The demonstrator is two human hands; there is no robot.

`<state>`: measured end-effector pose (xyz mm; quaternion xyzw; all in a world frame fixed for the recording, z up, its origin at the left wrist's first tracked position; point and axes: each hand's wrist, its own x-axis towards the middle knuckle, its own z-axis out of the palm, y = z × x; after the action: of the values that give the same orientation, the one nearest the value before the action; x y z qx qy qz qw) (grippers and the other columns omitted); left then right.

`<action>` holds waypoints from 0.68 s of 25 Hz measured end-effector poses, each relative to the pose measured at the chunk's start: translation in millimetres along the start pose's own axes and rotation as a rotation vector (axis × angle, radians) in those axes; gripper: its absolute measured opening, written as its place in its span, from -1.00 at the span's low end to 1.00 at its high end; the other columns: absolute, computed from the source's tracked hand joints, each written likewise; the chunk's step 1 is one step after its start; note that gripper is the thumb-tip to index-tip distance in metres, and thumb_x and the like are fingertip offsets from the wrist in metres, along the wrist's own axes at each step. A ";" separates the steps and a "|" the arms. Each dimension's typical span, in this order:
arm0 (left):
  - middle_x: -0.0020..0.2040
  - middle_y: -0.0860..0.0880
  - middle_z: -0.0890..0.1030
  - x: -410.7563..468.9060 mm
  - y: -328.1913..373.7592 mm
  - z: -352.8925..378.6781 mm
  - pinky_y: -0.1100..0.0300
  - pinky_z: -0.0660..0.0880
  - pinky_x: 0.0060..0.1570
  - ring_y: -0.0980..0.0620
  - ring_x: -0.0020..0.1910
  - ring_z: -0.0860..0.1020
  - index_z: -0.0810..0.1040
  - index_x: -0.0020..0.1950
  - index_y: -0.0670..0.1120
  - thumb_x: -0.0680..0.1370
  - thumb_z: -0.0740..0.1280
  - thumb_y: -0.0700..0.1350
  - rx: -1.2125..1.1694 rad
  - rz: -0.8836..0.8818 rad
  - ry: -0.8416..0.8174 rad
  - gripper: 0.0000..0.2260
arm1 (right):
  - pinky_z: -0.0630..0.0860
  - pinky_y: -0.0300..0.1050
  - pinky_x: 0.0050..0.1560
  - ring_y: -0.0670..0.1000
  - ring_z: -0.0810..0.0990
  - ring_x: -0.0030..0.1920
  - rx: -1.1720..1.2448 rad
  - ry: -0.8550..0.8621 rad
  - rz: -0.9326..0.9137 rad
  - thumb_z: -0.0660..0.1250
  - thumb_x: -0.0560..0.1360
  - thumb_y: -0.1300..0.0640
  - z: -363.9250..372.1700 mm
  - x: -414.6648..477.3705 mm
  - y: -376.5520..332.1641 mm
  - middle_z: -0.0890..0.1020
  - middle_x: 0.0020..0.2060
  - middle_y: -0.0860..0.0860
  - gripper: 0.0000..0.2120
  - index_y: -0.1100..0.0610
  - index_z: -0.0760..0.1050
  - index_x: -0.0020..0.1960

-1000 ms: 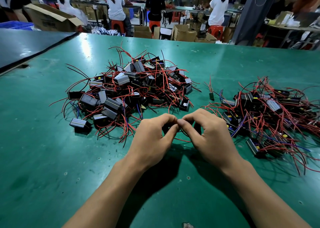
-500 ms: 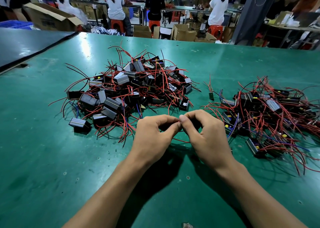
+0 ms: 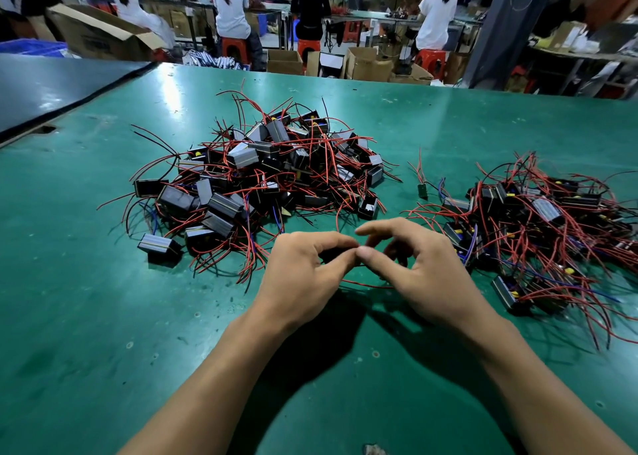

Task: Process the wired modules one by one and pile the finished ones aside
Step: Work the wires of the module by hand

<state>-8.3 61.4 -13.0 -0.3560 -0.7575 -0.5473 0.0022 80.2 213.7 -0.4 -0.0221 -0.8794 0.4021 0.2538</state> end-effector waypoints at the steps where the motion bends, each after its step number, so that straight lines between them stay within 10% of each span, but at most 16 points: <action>1: -0.30 0.01 0.69 0.6 0.7 -1.9 0.07 0.53 -0.25 0.00 -0.29 0.61 0.74 -0.08 -0.07 0.49 0.49 -0.15 -0.015 -0.017 -0.015 -0.95 | 0.48 -0.33 -0.20 -0.12 0.60 -0.24 -0.018 -0.042 -0.056 0.50 0.48 0.17 -3.9 0.1 2.2 0.69 -0.15 -0.13 -0.84 0.04 0.67 0.05; 11: -0.25 0.07 0.72 1.1 7.1 -9.5 0.43 0.49 -0.21 0.30 -0.28 0.61 0.74 -0.06 -0.08 0.49 0.49 -0.15 -0.044 -0.051 -0.131 -0.94 | 0.40 -0.41 -0.19 -0.13 0.61 -0.24 -0.066 -0.048 -0.174 0.50 0.46 0.15 -11.9 3.8 7.9 0.69 -0.22 -0.12 -0.94 0.12 0.71 -0.08; 17: -0.30 0.04 0.69 -1.1 0.4 -5.6 0.08 0.55 -0.23 0.03 -0.31 0.64 0.73 -0.09 0.00 0.50 0.46 -0.03 0.145 0.098 -0.056 -0.91 | 0.40 -0.19 -0.28 -0.10 0.48 -0.37 -0.025 -0.062 0.095 0.48 0.49 0.15 -4.5 2.6 -0.3 0.60 -0.40 -0.08 -0.84 0.05 0.61 -0.26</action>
<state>-9.4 56.2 -10.8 -0.4068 -0.7766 -0.4799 0.0334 80.1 217.3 3.3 -0.0548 -0.8898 0.4030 0.2069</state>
